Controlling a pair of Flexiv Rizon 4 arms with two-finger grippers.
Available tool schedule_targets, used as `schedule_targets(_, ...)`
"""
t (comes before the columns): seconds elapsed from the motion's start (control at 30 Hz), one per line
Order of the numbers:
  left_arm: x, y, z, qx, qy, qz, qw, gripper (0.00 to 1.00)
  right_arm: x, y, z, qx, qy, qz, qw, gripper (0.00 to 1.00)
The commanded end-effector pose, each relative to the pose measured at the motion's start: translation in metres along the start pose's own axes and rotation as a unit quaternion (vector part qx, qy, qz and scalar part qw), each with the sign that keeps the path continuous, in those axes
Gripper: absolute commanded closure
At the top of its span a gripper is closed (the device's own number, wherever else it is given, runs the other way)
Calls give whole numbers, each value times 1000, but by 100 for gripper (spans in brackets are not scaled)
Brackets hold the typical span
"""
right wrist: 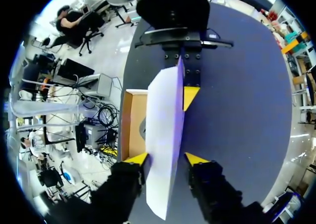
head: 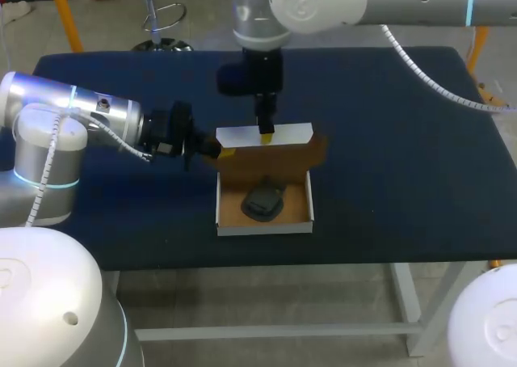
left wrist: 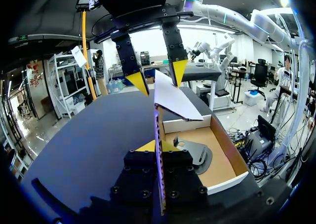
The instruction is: Assemble the packaging by folding the flat box into shape, placing the metal phone stand inside, and closing the box properly
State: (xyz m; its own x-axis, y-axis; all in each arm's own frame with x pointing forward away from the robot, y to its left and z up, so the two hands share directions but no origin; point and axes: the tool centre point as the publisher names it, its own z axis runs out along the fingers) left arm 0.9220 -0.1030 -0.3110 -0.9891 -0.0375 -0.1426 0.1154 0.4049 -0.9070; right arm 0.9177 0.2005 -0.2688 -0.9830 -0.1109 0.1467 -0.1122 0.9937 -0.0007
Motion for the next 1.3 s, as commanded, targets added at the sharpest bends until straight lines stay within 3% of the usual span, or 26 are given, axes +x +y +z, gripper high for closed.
schedule_targets(0.03, 1, 0, 0, 0, 1, 1, 1000, 100, -7, 5, 1, 7, 13, -1, 1000, 53)
schedule_targets(0.17, 1, 0, 0, 0, 1, 1, 1000, 100, -8, 5, 6, 10, 23, -1, 1000, 61)
schedule_targets(0.27, 1, 0, 0, 0, 1, 1, 1000, 100, -7, 6, 9, 13, 30, -1, 999, 73)
schedule_targets(0.33, 1, 0, 0, 0, 1, 1, 1000, 100, -7, 6, 10, 13, 31, -1, 999, 100)
schedule_targets(0.63, 1, 0, 0, 0, 1, 1, 1000, 100, -2, 4, 5, 2, 25, -1, 1000, 100)
schedule_targets(0.67, 1, 0, 0, 0, 1, 1, 1000, 100, -1, 3, 4, 1, 25, -1, 1000, 69)
schedule_targets(0.7, 1, 0, 0, 0, 1, 1, 1000, 100, 0, 2, 3, -2, 24, -2, 1000, 17)
schedule_targets(0.73, 1, 0, 0, 0, 1, 1, 1000, 100, 1, 1, 2, -5, 23, -2, 1000, 0)
schedule_targets(1.13, 1, 0, 0, 0, 1, 1, 1000, 100, 17, -8, -35, -44, -8, 22, 999, 0)
schedule_targets(1.3, 1, 0, 0, 0, 1, 1, 1000, 100, 19, -11, -50, -59, -14, 66, 996, 0)
